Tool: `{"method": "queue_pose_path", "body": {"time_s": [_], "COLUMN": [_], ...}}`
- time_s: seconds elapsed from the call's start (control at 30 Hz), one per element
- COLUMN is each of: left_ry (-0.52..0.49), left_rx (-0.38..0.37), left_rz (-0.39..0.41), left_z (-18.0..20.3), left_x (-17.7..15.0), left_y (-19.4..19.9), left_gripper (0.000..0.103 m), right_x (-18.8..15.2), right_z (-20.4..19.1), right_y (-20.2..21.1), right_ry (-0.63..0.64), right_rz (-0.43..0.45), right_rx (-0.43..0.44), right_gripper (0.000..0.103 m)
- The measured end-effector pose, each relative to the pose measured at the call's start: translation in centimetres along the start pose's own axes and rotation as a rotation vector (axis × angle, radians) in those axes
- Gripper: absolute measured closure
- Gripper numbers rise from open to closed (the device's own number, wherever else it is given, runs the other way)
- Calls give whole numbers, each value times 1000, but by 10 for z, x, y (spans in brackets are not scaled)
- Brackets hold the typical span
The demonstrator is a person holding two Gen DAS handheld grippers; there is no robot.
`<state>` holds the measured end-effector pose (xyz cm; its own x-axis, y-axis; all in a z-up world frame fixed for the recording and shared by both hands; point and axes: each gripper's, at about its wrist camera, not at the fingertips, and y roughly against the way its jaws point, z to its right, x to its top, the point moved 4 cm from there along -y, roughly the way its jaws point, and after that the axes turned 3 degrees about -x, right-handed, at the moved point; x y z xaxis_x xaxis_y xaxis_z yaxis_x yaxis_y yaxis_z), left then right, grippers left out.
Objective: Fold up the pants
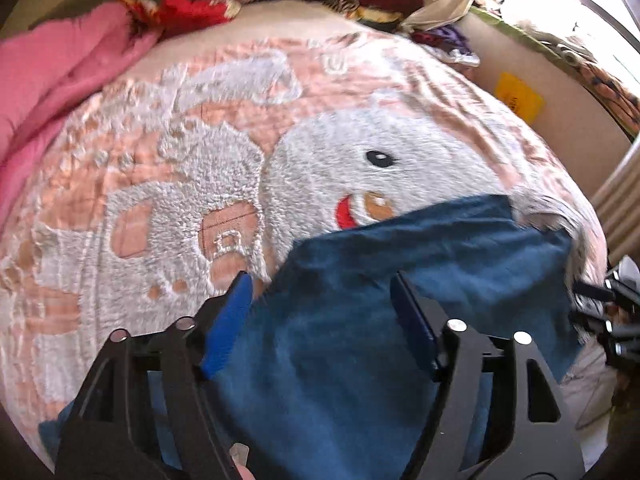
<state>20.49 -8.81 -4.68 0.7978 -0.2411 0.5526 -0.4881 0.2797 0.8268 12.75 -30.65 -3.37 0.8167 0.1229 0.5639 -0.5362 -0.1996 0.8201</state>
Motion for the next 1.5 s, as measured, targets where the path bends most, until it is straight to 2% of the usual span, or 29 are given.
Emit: {"method": "queue_pose_path", "body": {"time_s": [0.1, 0.13, 0.17, 0.2, 0.23, 0.3, 0.37, 0.43, 0.57, 0.7, 0.77, 0.8, 0.83, 0.87, 0.9, 0.93, 1.07, 1.2, 1.27, 1.33, 1.4, 1.43, 1.5], "left_ry": [20, 18, 15, 19, 40, 118, 111, 63, 57, 47, 36, 31, 27, 25, 22, 20, 17, 15, 10, 16, 27, 34, 43], "left_rx": [-33, -56, -69, -69, -90, -142, -127, -92, -103, -101, -93, -92, -88, -86, -84, -81, -81, -71, -59, -57, -51, -54, -61], "left_rz": [-32, -50, -59, -43, -10, 77, 103, 105, 84, 82, 85, 84, 85, 85, 85, 89, 96, 90, 91, 90, 86, 79, 68], "left_z": [1, 5, 7, 7, 4, -7, -9, -5, -3, -3, -1, 0, 1, 1, 1, 1, 0, -1, -2, -4, -7, -9, -10], "left_x": [1, 0, 0, 2, 7, 13, 13, 8, 2, -3, -4, -6, -6, -6, -6, -6, -5, -7, -8, -7, -6, -6, -7], "left_y": [-21, -29, -32, -31, -25, -6, 0, -4, -14, -15, -15, -15, -16, -16, -17, -16, -14, -17, -18, -18, -21, -23, -27], "left_gripper": [41, 68, 87, 98, 102, 102, 102, 102, 102, 102, 101, 101, 101, 101, 101, 101, 101, 97, 95, 90, 81, 78, 78], "right_x": [-9, -11, -11, -11, -11, -8, -2, 8, 43, 79, 91, 95, 94, 92, 91, 89, 92, 91, 91, 94, 96, 96, 94], "right_z": [7, 7, 7, 7, 5, 4, 7, 15, 41, 55, 61, 62, 62, 61, 56, 54, 57, 65, 65, 71, 79, 81, 86], "right_y": [-8, -9, -10, -10, -9, -7, -3, 7, 21, 3, -14, -27, -38, -50, -55, -56, -34, -53, -56, -54, -54, -57, -68], "right_ry": [-21, -27, -29, -23, -16, 6, -1, -29, -106, -125, -133, -133, -137, -134, -121, -110, -145, -137, -120, -143, -159, -161, -174], "right_rz": [-17, -16, -14, -15, -17, -23, -15, 27, 123, 103, 58, 15, -22, -69, -82, -73, 86, 56, 52, 71, 72, 61, 22], "right_rx": [10, 13, 15, 19, 20, 22, 44, 60, 30, 18, 12, 42, 50, 66, 84, 88, 37, -27, -32, -33, -35, -37, -1], "right_gripper": [62, 61, 61, 59, 58, 57, 57, 57, 57, 57, 56, 56, 59, 69, 101, 100, 100, 96, 90, 67, 55, 54, 54]}}
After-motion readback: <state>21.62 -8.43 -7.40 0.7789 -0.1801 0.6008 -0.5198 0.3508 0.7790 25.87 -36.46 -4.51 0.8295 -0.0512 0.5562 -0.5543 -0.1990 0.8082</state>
